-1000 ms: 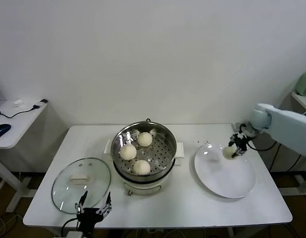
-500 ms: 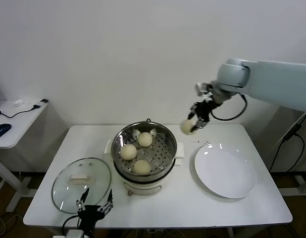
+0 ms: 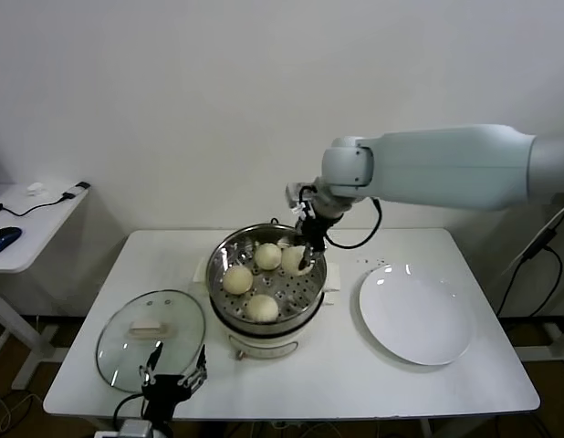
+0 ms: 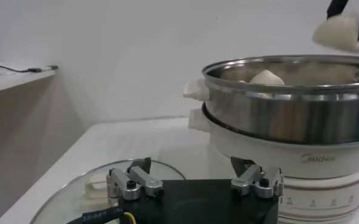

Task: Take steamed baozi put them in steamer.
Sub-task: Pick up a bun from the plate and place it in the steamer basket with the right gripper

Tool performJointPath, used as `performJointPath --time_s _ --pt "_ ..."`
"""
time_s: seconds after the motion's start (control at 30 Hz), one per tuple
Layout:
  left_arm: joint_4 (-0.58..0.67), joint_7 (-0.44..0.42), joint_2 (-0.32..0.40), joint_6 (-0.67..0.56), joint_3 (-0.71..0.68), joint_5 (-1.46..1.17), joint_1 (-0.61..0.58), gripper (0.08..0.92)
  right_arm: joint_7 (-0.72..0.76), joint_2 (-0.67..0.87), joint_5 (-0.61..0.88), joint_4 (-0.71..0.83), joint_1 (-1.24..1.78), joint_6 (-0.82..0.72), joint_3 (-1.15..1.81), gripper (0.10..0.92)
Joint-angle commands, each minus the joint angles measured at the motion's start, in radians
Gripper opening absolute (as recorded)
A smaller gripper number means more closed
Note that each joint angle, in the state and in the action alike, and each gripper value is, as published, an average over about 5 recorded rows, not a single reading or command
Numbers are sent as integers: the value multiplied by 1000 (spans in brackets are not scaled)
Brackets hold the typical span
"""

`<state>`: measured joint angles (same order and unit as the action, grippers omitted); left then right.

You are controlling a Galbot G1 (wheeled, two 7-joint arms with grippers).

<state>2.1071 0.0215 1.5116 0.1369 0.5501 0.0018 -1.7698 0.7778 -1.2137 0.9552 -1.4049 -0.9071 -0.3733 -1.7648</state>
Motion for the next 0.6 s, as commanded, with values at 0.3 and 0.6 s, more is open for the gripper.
performJointPath --time_s 0.3,0.6 --pt "-13 1 4 -1 1 -2 1 823 -72 -26 -92 75 200 -39 55 543" --pt "-21 1 6 -3 3 -2 1 823 -46 -31 -113 86 206 -16 69 599"
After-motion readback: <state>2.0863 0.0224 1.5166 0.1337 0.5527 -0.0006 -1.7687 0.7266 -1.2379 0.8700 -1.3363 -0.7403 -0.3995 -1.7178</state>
